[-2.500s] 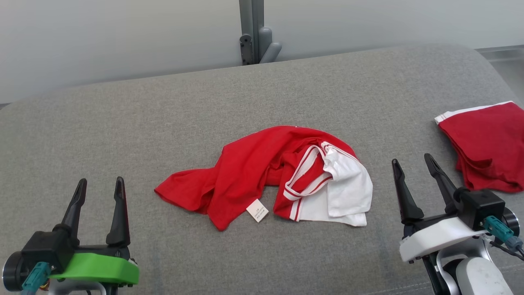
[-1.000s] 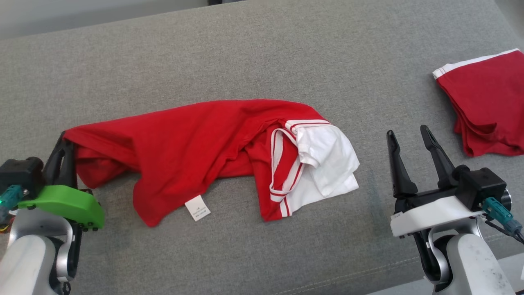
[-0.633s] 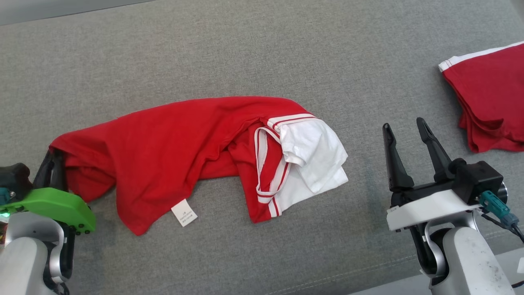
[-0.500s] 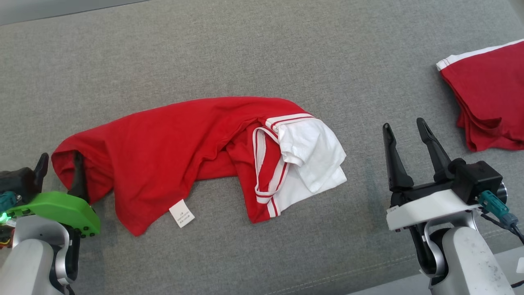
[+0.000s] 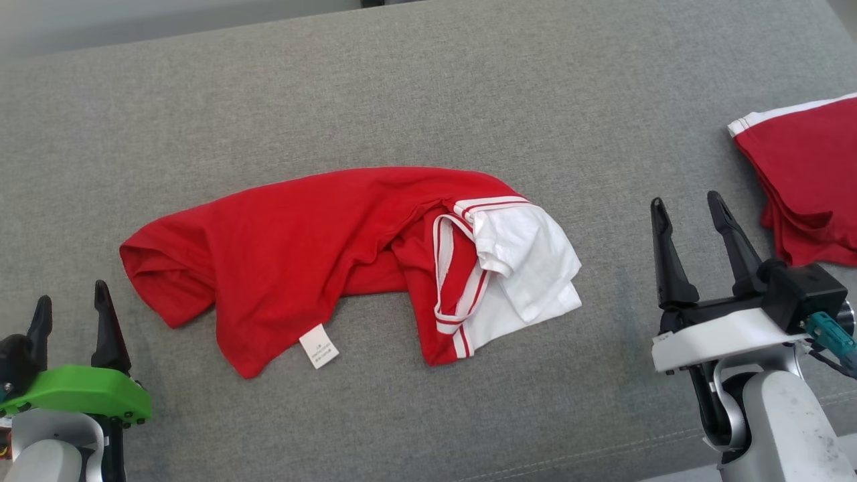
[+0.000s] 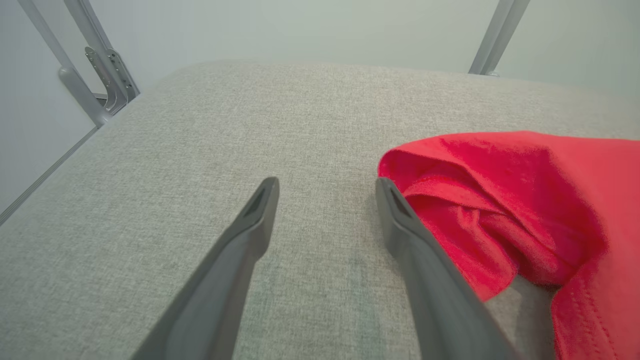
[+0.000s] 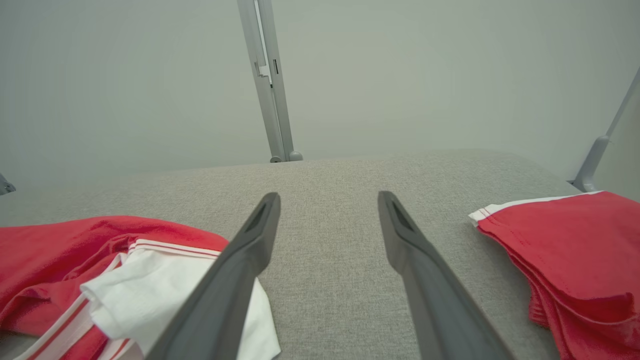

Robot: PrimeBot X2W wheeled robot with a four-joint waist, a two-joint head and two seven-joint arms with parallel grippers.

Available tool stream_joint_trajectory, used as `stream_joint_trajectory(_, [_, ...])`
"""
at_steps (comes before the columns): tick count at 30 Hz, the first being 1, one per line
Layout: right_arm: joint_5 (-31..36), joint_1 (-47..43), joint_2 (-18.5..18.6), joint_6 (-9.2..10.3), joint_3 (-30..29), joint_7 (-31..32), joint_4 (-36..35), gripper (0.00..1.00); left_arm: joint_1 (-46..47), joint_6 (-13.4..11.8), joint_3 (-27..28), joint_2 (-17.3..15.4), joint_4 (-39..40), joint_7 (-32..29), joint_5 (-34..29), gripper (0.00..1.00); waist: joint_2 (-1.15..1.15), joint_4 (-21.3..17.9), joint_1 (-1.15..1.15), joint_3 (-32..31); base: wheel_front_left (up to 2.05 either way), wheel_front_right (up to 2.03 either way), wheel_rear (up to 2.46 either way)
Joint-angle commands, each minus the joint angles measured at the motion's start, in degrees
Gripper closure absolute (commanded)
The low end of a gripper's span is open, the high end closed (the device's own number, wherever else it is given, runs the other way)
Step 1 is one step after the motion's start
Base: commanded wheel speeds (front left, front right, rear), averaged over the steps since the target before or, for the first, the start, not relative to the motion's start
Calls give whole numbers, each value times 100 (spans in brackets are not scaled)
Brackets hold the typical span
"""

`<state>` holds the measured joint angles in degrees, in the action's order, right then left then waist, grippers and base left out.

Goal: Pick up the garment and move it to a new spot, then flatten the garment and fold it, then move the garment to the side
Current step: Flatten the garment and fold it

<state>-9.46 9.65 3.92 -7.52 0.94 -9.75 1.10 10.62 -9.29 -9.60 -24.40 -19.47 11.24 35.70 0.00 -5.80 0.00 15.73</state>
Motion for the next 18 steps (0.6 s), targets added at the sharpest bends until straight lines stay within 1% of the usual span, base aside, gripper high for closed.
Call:
stream_joint_trajectory(1, [57, -68, 25, 8, -64, -20, -48, 0, -84, -65, 72, 37, 188, 131, -7, 0, 0, 117, 0, -112, 0, 0, 0])
stream_joint_trajectory(4, [96, -98, 41, 7, -129, 33, -99, 0, -224, -220, 159, 131, 687, 298, -178, 0, 0, 198, 0, -208, 0, 0, 0])
stream_joint_trajectory(7, [125, -105, 45, 7, -161, 58, -141, 0, -317, -289, 195, 240, 1257, 363, -351, 0, 0, 245, 0, -305, 0, 0, 0])
stream_joint_trajectory(13, [146, -172, 79, 8, -126, 107, -150, 0, -475, -260, 32, 473, 2202, 395, -805, 0, 0, 241, 0, -540, 0, 0, 0])
stream_joint_trajectory(18, [174, -264, 102, 7, -35, 163, -122, 0, -614, -263, -191, 533, 2509, 392, -1067, 0, 0, 193, 0, -711, 0, 0, 0])
